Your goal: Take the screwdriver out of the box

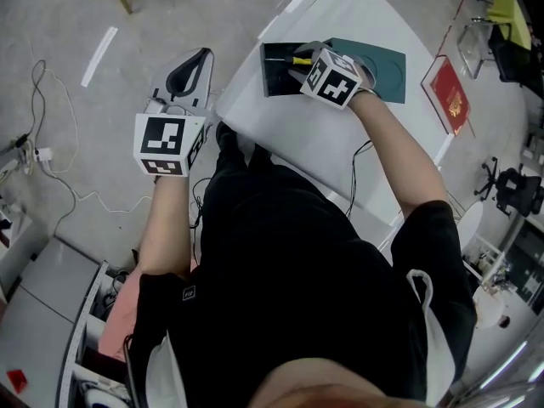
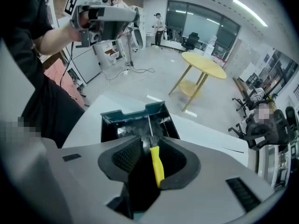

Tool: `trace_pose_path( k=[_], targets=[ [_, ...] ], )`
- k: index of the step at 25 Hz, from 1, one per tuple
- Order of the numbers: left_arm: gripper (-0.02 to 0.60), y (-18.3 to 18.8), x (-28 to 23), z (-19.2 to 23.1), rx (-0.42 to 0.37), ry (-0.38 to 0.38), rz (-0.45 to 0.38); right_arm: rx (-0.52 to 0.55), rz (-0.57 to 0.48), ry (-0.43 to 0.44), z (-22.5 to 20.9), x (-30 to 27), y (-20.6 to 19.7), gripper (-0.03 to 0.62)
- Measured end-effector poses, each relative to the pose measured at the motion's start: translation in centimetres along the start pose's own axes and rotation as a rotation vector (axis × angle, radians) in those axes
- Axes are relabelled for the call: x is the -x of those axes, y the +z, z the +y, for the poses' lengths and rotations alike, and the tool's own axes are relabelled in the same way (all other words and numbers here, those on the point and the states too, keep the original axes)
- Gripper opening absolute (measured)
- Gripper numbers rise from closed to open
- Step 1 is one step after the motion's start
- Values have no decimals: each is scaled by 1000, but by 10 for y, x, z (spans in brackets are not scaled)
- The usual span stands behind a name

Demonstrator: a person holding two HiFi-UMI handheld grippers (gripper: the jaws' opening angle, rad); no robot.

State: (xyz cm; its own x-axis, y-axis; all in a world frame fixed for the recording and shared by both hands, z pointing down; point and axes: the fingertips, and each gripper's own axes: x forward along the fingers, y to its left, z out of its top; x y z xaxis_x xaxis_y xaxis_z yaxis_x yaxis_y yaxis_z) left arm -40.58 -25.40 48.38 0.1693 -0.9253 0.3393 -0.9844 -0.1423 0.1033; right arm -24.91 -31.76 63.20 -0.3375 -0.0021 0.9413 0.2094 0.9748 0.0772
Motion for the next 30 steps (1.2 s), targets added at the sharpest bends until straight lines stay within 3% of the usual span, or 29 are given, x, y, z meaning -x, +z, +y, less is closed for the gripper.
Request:
trace_pose_path(
  k=[4, 16, 21, 23, 30],
  targets=[
    [17, -4, 4, 8, 11, 12, 7, 54, 76, -9, -6, -13, -9, 132],
    [17, 0, 11, 23, 12, 32, 8, 89, 288, 93, 1, -30, -23, 132],
    [17, 1, 14, 31, 17, 36, 1, 87, 296, 107, 3, -32, -23, 126],
    [17, 1, 17, 33, 20, 36, -2, 92, 294, 108, 6, -32, -23, 87],
    [17, 9, 23, 39, 11, 1, -21, 71, 251, 35, 6, -25, -16, 86]
  ],
)
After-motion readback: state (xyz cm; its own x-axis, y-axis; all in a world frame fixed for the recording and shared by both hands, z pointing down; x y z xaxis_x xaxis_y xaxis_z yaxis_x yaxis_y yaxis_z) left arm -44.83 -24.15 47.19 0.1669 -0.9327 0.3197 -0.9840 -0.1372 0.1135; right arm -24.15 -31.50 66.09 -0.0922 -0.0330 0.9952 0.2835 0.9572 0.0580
